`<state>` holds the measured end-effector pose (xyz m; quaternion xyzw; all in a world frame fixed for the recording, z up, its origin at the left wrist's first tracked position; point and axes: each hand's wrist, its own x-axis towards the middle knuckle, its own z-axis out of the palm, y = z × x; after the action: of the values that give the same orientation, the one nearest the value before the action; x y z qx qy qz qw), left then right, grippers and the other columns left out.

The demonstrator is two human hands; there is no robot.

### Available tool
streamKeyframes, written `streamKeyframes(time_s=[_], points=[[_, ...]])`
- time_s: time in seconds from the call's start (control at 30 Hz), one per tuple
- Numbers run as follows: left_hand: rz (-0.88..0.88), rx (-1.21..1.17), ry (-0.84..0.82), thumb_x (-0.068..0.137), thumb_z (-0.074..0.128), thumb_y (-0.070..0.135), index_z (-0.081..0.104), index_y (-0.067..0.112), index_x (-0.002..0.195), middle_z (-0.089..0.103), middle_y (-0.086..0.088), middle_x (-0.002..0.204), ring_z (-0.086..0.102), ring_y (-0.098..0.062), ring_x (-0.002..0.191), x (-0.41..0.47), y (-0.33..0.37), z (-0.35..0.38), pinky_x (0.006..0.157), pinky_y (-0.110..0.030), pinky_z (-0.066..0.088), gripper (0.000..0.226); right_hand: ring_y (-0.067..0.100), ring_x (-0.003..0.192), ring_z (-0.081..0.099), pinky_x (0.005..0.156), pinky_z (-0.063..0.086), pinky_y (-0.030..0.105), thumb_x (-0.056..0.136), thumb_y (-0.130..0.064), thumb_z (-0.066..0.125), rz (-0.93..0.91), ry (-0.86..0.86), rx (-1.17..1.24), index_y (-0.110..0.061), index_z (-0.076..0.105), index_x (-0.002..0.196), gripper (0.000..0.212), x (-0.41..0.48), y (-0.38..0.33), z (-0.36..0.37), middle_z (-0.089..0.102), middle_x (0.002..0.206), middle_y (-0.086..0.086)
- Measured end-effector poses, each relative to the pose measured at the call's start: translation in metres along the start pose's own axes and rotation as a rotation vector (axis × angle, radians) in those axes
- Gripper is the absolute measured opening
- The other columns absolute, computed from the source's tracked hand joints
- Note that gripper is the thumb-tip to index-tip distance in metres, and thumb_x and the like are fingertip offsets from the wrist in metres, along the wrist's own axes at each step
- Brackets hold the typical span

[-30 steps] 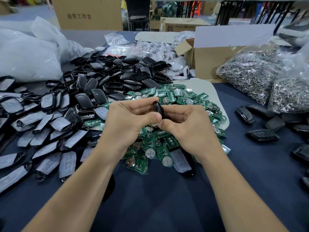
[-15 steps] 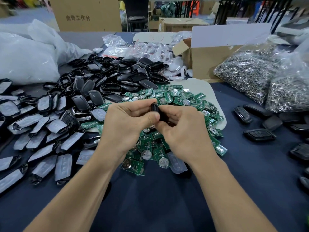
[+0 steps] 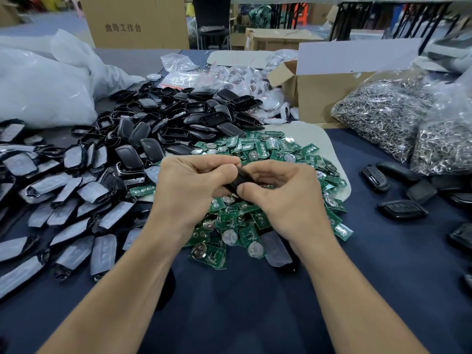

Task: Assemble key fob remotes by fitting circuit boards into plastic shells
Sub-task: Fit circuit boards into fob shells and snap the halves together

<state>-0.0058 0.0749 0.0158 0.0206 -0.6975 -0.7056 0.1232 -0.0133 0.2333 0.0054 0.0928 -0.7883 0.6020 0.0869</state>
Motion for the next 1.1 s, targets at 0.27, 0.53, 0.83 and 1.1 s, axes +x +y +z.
streamKeyframes(time_s=[0.27, 0.53, 0.83, 1.1], points=[[-0.011, -0.068, -0.167, 0.085, 0.076, -0.001, 0.084, 0.013, 0.089, 0.081, -0.012, 0.089, 0.079, -0.028, 0.084, 0.001, 0.001, -0.005, 0.071, -0.028, 0.063, 0.016, 0.016, 0.067, 0.071, 0.063, 0.054, 0.022, 0.072, 0.004, 0.087, 0.178, -0.073, 0.368, -0.019, 0.078, 0.073, 0.025, 0.002, -0.002, -0.011, 0.077, 0.076, 0.007], [0.009, 0.128, -0.252, 0.094, 0.071, 0.001, 0.084, 0.026, 0.095, 0.082, -0.001, 0.090, 0.079, -0.016, 0.087, 0.000, -0.006, -0.001, 0.071, -0.024, 0.062, 0.028, 0.011, 0.072, 0.076, 0.069, 0.063, 0.030, 0.069, -0.006, 0.089, 0.006, 0.021, 0.098, -0.024, 0.079, 0.074, 0.022, 0.001, 0.001, -0.011, 0.078, 0.074, -0.007], [0.027, -0.125, -0.176, 0.080, 0.075, 0.011, 0.084, 0.017, 0.095, 0.081, -0.011, 0.094, 0.078, -0.028, 0.091, 0.000, -0.003, -0.005, 0.073, -0.027, 0.064, 0.018, 0.014, 0.075, 0.074, 0.074, 0.060, 0.032, 0.066, -0.019, 0.084, -0.058, 0.021, 0.083, -0.027, 0.079, 0.085, 0.021, 0.005, 0.003, -0.018, 0.078, 0.079, -0.007], [0.119, 0.097, -0.227, 0.089, 0.078, 0.007, 0.082, 0.032, 0.102, 0.082, 0.001, 0.095, 0.078, -0.021, 0.093, -0.001, -0.007, -0.004, 0.084, -0.032, 0.063, 0.028, 0.012, 0.080, 0.074, 0.074, 0.058, 0.029, 0.074, -0.019, 0.084, -0.167, 0.101, -0.006, -0.031, 0.082, 0.089, 0.020, 0.001, 0.005, -0.014, 0.077, 0.081, -0.015]])
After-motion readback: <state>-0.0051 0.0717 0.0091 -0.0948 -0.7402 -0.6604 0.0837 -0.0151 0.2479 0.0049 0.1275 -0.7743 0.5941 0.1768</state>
